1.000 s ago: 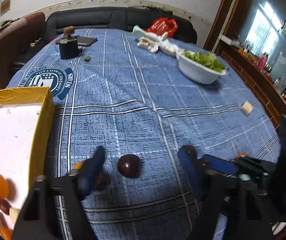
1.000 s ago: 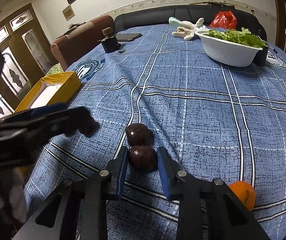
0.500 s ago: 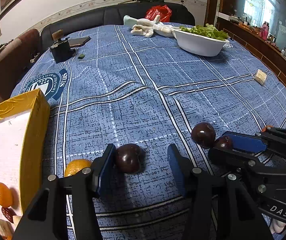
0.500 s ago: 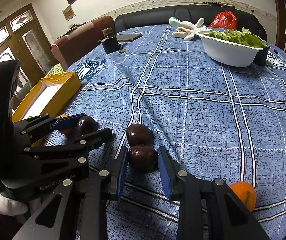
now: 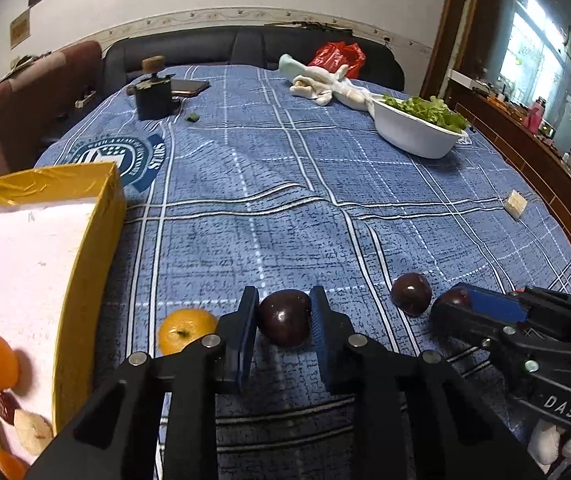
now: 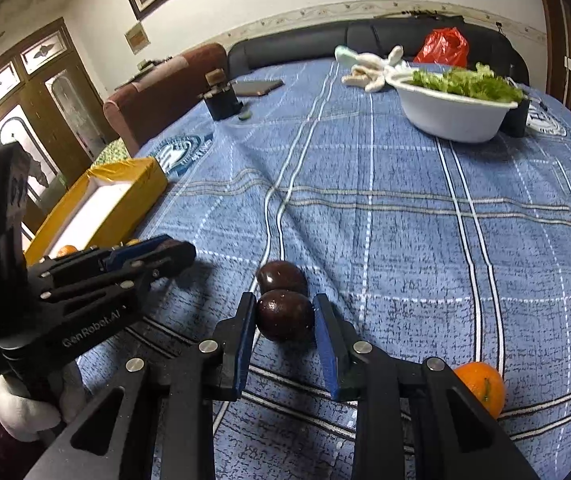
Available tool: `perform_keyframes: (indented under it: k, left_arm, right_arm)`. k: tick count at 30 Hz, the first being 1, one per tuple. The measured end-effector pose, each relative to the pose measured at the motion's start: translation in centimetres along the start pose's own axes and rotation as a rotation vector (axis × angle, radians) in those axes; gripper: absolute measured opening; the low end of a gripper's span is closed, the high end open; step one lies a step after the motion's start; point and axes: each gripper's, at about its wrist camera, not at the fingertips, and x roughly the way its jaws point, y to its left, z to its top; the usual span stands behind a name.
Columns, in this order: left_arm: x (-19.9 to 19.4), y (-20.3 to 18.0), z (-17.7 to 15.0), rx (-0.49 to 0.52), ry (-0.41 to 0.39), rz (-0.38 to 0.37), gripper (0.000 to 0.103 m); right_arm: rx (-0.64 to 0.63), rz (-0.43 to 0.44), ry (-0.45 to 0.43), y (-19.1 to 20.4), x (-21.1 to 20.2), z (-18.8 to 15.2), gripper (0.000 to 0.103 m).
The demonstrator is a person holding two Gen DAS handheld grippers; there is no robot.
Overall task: Organize fruits
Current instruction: 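Carry both plums over the tray and release them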
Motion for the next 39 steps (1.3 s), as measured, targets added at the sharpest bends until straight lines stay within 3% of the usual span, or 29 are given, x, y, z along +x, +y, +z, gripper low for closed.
perform_keyframes:
  k: [4, 12, 15, 18, 21, 25, 31, 39]
  left_arm:
    - [-2.7, 0.5, -0.3, -0.059, -0.03, -0.027, 0.025]
    - [-10.8, 2.4, -2.3, -0.116, -0.138, 0.029, 0.025]
    - [-13.4, 4.9, -3.0, -0.169, -0.169, 0.081, 0.025]
    - [-15.7, 8.8, -4.2, -0.249, -0.172, 0.177, 0.025]
    - [-17.0, 12.3, -5.5, -0.318, -0.166, 0.267, 0.026]
    - [-17.2, 16.0, -7.4, -0.416, -0.136, 0.288, 0.026]
    - [-17.3, 19.1, -9.6, -0.481, -0.128, 0.276, 0.026]
    - [-16.4, 20.0, -10.9, -0.484, -0.102, 0.22, 0.027]
  right_arm:
    - [0.005, 0.045, -0.036, 0.2, -0.9, 0.1, 0.032]
    - [-0.032, 0.079, -0.085, 1.5, -1.8, -0.4, 0.032]
    - [-0.041, 0.059, -0.073, 1.9, -1.5, -0.7, 0.032]
    - [-0.045, 0.008, -0.071, 2.5, -1.6, -0.7, 0.032]
    - [-0.056, 0.018, -0.076, 3.9, -2.6, -0.6, 0.032]
    - [-0.096, 0.088, -0.054, 8.0, -3.2, -0.2, 0.032]
    - [-0.193, 0.213, 0.024, 16.1, -1.2, -0.4, 0.033]
    - [-0.307, 0.216, 0.091, 23.5, 2.9, -1.3, 0.033]
